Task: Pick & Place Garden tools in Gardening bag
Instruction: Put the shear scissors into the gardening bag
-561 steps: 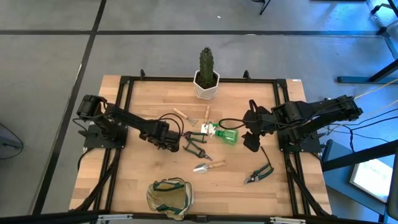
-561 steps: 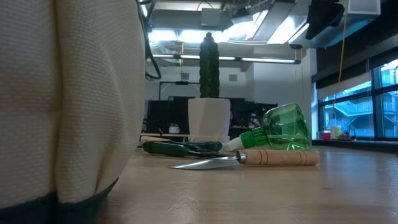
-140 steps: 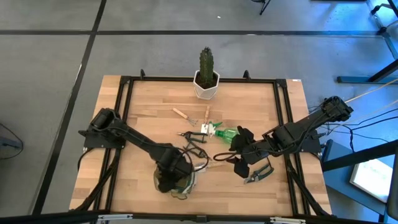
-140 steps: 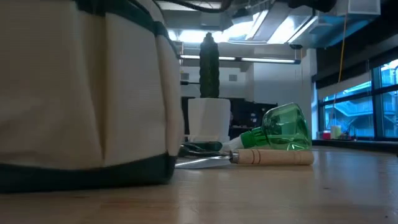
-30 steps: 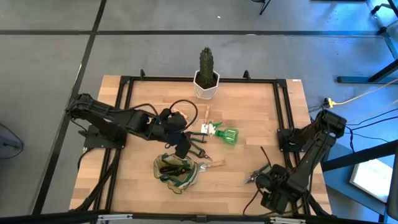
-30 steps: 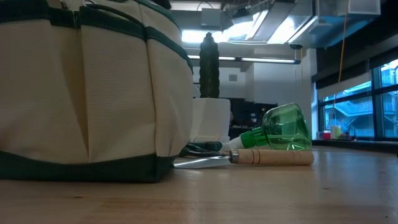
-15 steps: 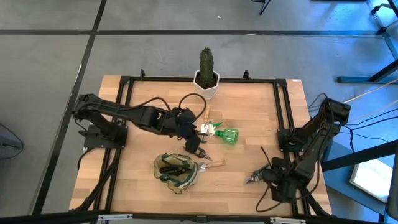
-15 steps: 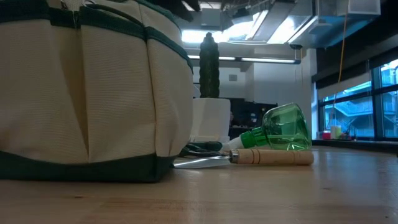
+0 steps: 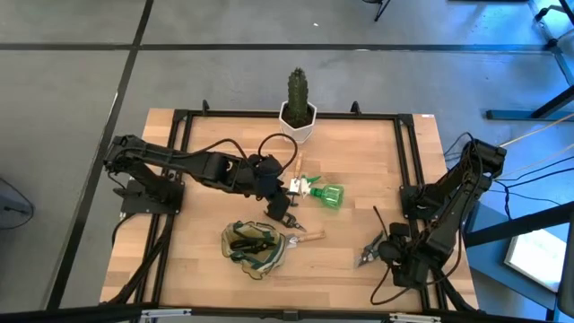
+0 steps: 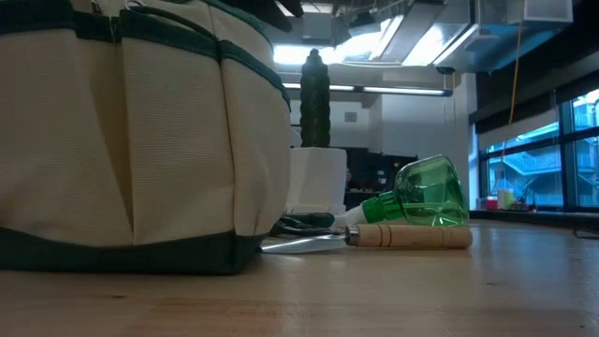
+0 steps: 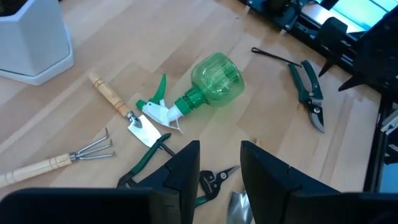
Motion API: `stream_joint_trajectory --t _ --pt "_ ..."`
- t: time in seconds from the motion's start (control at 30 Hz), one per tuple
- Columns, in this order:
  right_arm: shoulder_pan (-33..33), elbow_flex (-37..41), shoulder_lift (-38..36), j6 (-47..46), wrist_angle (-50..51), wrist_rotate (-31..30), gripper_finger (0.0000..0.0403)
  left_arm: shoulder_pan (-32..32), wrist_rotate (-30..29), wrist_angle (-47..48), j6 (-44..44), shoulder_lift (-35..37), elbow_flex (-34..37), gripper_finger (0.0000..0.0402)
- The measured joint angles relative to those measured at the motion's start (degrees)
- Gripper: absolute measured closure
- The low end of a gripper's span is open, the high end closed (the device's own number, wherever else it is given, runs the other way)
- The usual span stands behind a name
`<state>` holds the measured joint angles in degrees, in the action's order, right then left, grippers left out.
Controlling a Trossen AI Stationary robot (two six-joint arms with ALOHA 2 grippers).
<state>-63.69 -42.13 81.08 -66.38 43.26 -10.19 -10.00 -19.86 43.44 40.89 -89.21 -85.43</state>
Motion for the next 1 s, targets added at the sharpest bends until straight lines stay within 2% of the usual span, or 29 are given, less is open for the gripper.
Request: stream_joint_trajectory --t 0.17,0.33,0.53,0.8,1.0 --pt "1.12 -1.07 -0.02 3.94 2.76 -3.17 0.0153 0.0 0.09 0.11 -0.83 0.0 0.0 0.0292" --pt "1.75 -0.5 -0.02 4.27 2.62 -3.52 0.0153 0.0 0.09 0.11 -1.01 0.0 0.0 0.0294" --pt "1.75 3.12 -0.81 4.29 -3.87 -2.85 0.0153 0.0 0.04 0.09 -0.69 0.0 0.0 0.0294" --pt "1.75 5.55 -0.85 5.12 -7.16 -3.28 0.0154 0.46 0.51 0.07 1.53 0.0 0.0 0.0294" --pt "2.01 7.84 -0.38 4.87 -12.53 -3.96 0.0179 0.42 1.73 0.07 2.76 0.0 0.0 0.0294"
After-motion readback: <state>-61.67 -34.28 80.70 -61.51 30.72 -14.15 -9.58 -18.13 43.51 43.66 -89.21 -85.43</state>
